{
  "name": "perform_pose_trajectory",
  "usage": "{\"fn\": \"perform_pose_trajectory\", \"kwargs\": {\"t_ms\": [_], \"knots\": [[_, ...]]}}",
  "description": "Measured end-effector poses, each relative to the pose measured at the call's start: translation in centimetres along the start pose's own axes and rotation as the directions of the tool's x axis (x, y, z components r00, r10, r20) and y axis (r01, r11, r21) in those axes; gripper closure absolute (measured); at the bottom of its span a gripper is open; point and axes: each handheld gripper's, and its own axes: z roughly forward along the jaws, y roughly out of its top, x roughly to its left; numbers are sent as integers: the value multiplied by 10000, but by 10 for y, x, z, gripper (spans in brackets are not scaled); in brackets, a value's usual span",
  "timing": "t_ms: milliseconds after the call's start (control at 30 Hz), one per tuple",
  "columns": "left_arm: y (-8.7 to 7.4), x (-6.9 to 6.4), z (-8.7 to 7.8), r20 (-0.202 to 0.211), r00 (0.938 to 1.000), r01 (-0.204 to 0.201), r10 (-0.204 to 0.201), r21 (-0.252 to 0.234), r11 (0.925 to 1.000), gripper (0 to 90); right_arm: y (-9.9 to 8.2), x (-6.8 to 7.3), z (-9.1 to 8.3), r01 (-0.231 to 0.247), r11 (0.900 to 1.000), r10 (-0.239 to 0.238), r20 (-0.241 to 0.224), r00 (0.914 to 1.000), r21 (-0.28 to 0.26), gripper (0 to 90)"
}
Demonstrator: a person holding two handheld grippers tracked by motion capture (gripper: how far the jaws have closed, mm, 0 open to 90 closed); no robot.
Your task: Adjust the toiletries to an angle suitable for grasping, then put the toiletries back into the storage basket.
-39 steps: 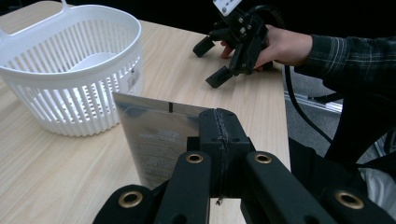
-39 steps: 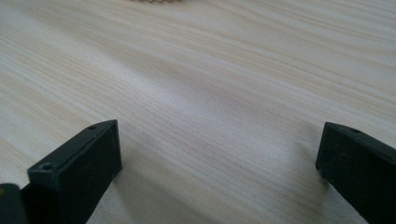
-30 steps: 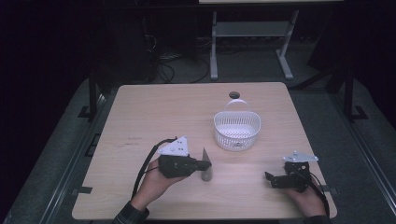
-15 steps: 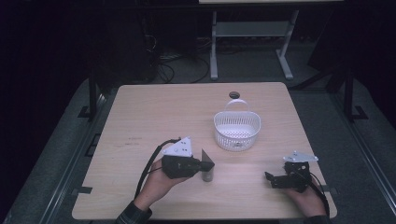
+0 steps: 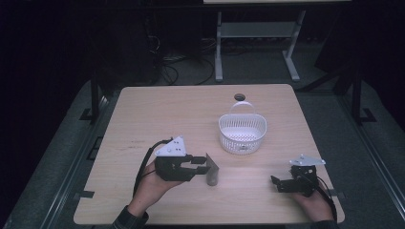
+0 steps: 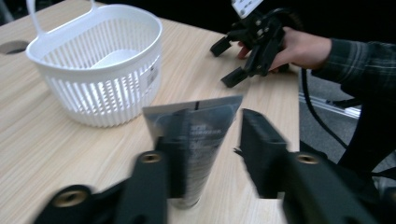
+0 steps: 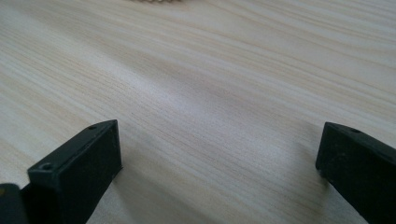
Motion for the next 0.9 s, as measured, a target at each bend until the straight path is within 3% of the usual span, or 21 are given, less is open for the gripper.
{"fn": "perform_pose_trajectory", "kwargs": {"t_ms": [167, 367, 533, 900], "knots": [[1, -1, -1, -456, 9990, 22, -20, 40, 10000, 419, 0, 0, 0, 0, 10000, 0, 0, 10000, 0, 0], [4, -3, 3, -1133, 9935, 82, -53, 251, 9997, 203, 0, 0, 0, -1, 10000, 1, 1, 10000, 1, 0], [6, -3, 10, -1324, 9912, 122, -73, 361, 9993, 156, 0, 0, 0, -2, 10000, 2, -4, 10000, 1, 0], [10, -5, 26, -1328, 9911, 170, -119, 373, 9992, 144, 0, 0, 0, 0, 10000, 0, -4, 10000, 0, 0]]}}
